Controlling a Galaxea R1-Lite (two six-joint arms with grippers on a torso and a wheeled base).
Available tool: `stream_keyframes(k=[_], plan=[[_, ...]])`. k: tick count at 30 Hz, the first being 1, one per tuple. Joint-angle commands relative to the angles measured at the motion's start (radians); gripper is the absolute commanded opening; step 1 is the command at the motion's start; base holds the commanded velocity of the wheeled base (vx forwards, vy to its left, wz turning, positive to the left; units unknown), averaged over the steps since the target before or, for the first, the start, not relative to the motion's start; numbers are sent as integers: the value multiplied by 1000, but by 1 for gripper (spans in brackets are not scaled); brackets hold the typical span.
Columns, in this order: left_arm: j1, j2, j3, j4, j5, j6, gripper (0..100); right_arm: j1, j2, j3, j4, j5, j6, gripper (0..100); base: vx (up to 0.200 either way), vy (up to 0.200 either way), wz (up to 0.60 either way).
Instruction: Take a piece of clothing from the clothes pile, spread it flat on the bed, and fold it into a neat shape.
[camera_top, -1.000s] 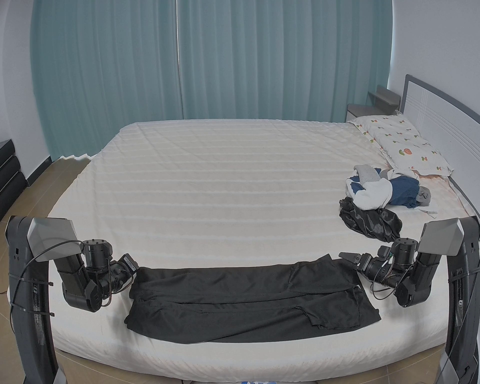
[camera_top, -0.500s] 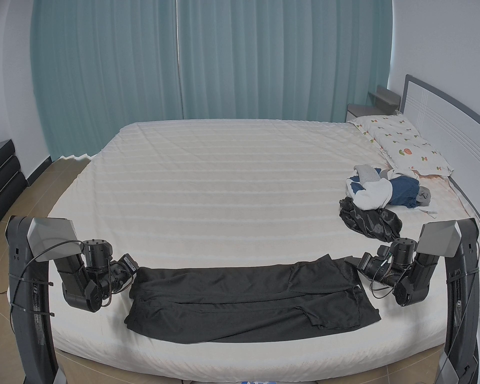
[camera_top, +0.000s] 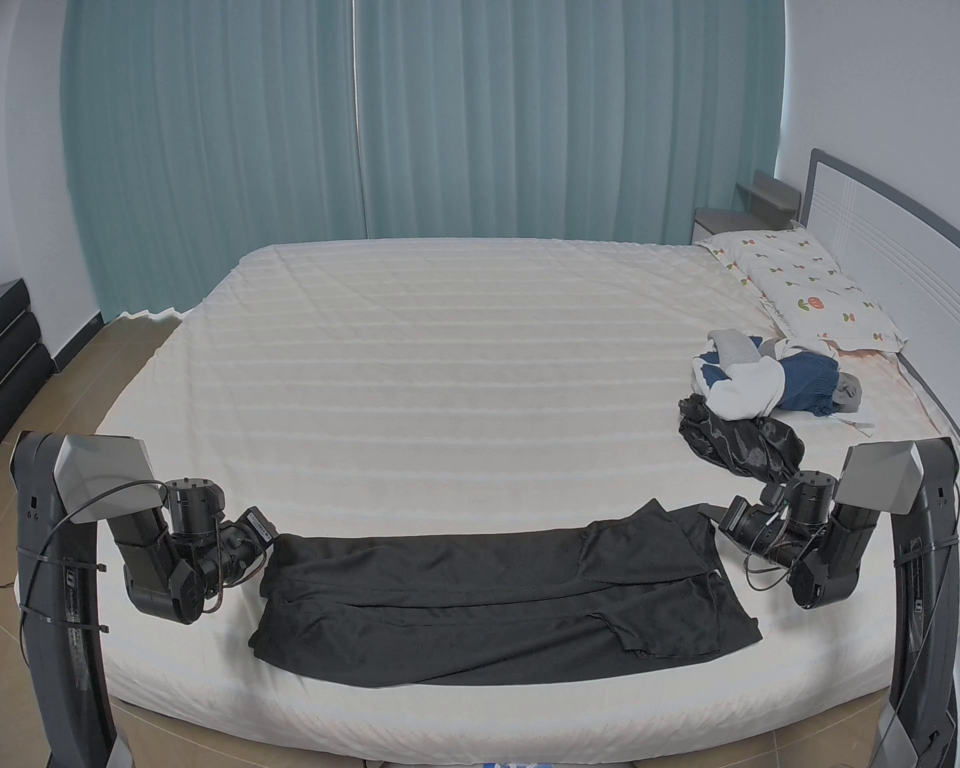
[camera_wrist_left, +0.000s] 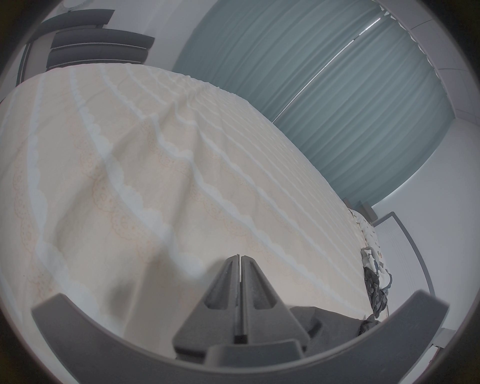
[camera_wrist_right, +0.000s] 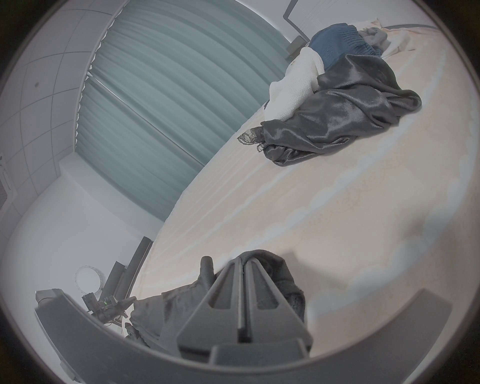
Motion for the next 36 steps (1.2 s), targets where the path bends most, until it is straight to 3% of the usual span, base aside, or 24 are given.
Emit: stream_keyframes(k=[1, 12, 13, 24, 36], plan=[[2, 0, 1, 0, -1, -5, 0, -6, 4, -3, 1, 1, 0, 0, 0, 0, 0], [13, -48, 20, 4, -63, -61, 0, -3, 23, -1, 1, 1, -2, 0, 0, 0, 0], [13, -51, 26, 4, -69, -58, 100, -3, 21, -1, 1, 1, -2, 0, 0, 0, 0], [10, -66, 49, 12, -178, 5, 100, 4, 24, -3, 1, 1, -2, 0, 0, 0, 0], [5, -37, 49, 17, -185, 120, 100, 5, 26, -3, 1, 1, -2, 0, 0, 0, 0]])
